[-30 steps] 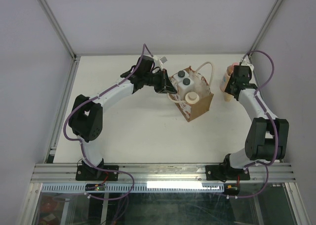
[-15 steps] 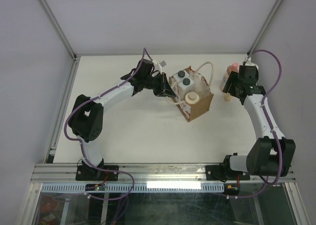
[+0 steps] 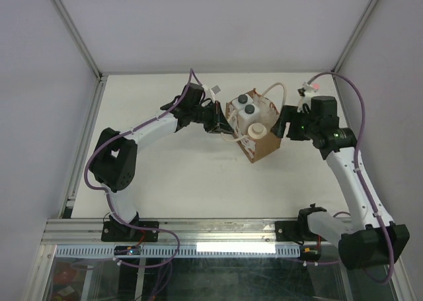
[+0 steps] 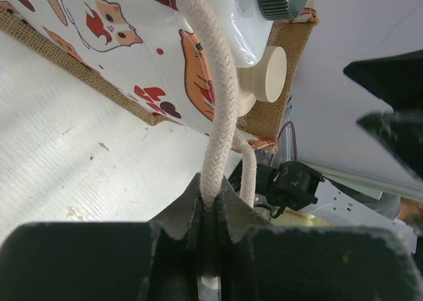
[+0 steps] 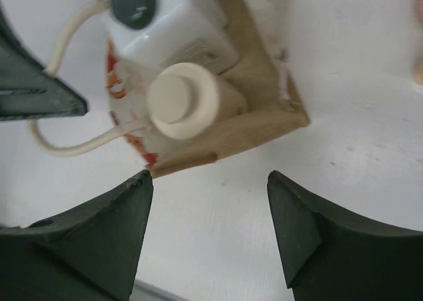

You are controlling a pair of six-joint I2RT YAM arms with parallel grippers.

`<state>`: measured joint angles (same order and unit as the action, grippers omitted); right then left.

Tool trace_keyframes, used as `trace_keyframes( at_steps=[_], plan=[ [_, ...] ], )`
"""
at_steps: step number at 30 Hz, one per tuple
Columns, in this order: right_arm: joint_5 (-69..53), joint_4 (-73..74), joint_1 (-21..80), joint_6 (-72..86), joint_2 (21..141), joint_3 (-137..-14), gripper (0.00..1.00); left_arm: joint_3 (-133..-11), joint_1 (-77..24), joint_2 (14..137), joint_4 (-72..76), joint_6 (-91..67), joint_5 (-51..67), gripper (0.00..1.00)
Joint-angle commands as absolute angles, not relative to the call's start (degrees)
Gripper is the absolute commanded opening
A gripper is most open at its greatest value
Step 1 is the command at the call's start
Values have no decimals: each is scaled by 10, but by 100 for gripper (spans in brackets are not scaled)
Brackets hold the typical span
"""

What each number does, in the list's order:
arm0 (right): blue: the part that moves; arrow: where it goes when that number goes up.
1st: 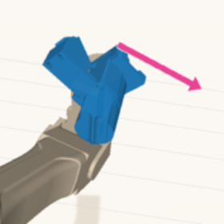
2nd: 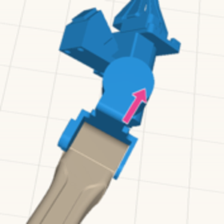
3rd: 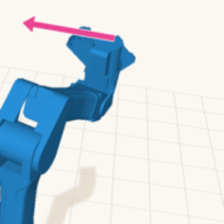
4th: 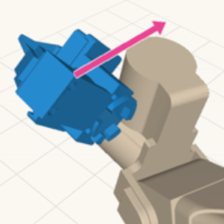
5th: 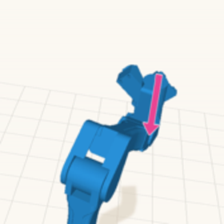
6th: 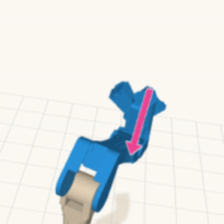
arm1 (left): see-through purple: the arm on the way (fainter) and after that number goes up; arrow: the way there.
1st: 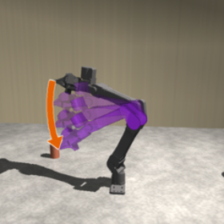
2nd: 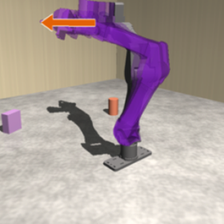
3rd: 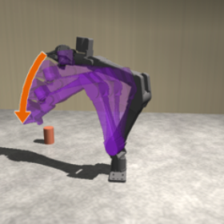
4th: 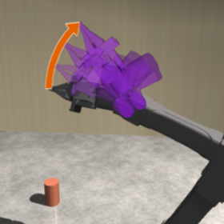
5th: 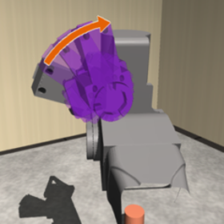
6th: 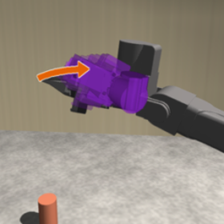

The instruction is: Take the personal care products out of the canvas bag

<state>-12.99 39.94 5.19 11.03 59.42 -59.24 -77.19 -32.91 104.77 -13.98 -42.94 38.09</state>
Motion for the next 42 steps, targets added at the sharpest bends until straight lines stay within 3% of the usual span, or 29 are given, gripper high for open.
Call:
trace_keyframes(
  at_steps=[1,11,22,33,42],
  plan=[
    [-134,402,154,80,634,-670,73,-770,-327,1017,-117,-441,399,0],
    [-17,411,254,37,753,-731,71,-770,-329,1013,-116,-444,400,0],
    [35,340,278,18,791,-682,70,-767,-329,1016,-116,-444,404,0],
    [67,286,289,-3,805,-652,55,-770,-329,1021,-116,-442,405,0],
    [78,286,290,-11,834,-664,54,-774,-328,1026,-116,-441,405,0]
  ],
)
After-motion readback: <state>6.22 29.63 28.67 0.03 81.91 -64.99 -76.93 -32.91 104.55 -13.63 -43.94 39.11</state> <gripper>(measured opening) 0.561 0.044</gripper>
